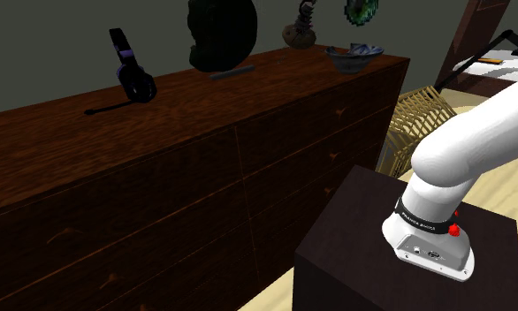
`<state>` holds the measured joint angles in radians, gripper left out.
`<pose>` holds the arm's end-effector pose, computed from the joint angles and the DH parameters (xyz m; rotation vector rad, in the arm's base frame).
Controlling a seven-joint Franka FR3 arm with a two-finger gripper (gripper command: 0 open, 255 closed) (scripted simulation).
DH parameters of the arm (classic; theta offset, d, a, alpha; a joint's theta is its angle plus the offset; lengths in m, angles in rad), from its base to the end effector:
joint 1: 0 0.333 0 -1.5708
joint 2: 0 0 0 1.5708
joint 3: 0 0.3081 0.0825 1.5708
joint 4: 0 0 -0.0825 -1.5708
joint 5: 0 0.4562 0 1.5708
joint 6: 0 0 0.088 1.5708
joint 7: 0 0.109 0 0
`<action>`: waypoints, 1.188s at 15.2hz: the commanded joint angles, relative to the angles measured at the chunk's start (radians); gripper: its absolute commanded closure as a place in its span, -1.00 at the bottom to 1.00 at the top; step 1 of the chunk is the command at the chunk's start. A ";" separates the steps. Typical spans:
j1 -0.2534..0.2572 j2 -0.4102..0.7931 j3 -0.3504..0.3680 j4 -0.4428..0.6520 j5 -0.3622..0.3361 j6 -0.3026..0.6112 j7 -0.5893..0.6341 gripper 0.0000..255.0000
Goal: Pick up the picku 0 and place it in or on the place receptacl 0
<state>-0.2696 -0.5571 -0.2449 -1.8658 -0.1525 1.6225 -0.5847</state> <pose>0.3665 -0.2688 0.7491 2.9456 0.1055 0.3626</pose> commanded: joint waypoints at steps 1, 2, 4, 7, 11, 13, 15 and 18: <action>-0.002 -0.015 -0.002 -0.037 -0.003 0.022 0.000 1.00; -0.003 -0.021 -0.002 -0.056 -0.005 0.035 0.001 1.00; -0.005 -0.034 -0.003 -0.094 -0.008 0.060 0.004 1.00; -0.008 -0.052 -0.004 -0.150 -0.013 0.098 0.007 1.00; -0.012 -0.073 -0.007 -0.221 -0.019 0.148 0.012 1.00; -0.014 -0.081 -0.008 -0.247 -0.021 0.167 0.014 1.00; -0.014 -0.081 -0.008 -0.247 -0.021 0.167 0.014 1.00; -0.014 -0.081 -0.008 -0.247 -0.021 0.167 0.014 1.00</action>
<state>-0.2833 -0.6376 -0.2534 -2.1129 -0.1738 1.7891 -0.5712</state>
